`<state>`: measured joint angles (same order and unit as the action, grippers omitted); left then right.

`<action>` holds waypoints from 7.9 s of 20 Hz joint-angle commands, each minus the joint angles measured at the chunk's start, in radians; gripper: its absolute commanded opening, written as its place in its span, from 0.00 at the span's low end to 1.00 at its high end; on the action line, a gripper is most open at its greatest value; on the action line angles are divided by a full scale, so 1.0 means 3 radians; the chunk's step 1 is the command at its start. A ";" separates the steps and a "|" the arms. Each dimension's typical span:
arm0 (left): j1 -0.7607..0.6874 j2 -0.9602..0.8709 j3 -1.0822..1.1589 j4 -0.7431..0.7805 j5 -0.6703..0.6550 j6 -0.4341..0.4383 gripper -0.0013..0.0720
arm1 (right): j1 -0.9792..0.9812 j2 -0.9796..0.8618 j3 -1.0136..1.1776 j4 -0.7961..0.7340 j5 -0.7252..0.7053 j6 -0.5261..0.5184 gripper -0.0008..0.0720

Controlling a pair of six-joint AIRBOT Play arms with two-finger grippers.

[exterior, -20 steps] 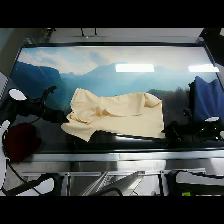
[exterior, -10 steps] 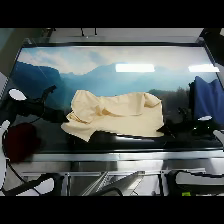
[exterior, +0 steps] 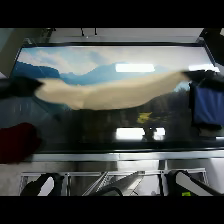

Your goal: Fold the shirts.

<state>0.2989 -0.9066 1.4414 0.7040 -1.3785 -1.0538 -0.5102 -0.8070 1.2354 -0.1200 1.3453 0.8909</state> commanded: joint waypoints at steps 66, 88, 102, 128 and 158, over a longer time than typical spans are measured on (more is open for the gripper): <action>-0.0837 -0.2468 -0.1319 0.0619 0.0285 -0.0375 0.72 | 0.0379 -0.1832 0.0603 -0.2118 -0.0172 0.0347 0.35; -0.0890 -0.2594 -0.0661 0.0896 -0.0270 -0.0417 0.03 | 0.0003 -0.2289 0.0270 -0.2729 0.0164 0.0506 0.53; -0.0891 -0.2594 -0.0661 0.0896 -0.0371 -0.0415 0.03 | 0.0264 -0.2575 0.0267 -0.2269 0.0537 0.0167 0.28; -0.0092 0.0978 0.1929 0.1530 0.0146 -0.0518 0.03 | -0.0380 0.1504 0.0804 -0.0168 -0.1041 -0.1175 0.04; -0.0898 -0.3201 0.1678 0.1876 0.0581 -0.0621 0.03 | 0.0884 -0.2675 0.0992 -0.1164 -0.1634 -0.0612 0.04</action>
<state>0.0257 -1.8004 1.8935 1.2682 -1.1118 -1.2160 -0.2508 -1.5791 1.5211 -0.4683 0.7891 0.7002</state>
